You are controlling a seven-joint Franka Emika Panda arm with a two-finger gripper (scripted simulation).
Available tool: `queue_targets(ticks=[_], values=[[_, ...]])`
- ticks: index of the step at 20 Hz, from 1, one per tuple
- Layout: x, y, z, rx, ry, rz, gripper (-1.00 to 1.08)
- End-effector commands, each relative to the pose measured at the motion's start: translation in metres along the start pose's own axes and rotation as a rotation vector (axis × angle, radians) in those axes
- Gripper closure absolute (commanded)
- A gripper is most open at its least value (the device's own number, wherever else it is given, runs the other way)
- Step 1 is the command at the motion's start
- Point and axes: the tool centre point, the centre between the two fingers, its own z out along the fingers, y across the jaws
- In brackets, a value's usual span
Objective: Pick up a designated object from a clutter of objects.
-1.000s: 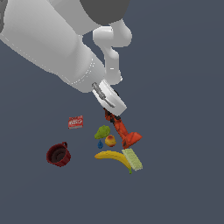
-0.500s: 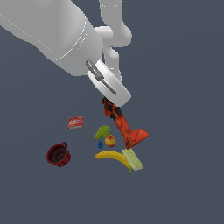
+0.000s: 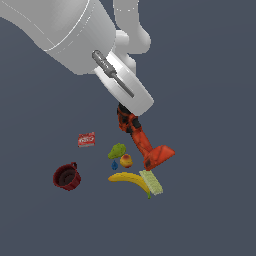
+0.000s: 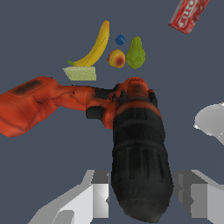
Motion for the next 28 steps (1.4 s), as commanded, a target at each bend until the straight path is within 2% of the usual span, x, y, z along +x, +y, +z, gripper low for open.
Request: queue_targets(ticks=[1, 7, 11, 23, 28], values=[[-0.004, -0.001, -0.006, 0.005, 0.003, -0.004, 1.08], [-0.002, -0.001, -0.004, 0.000, -0.001, 0.000, 1.08], [-0.013, -0.002, -0.008, 0.000, -0.001, 0.000, 1.08], [-0.104, -0.006, -0.034, -0.001, 0.000, 0.000, 1.08], [-0.127, -0.009, -0.041, -0.001, 0.000, 0.000, 1.08]])
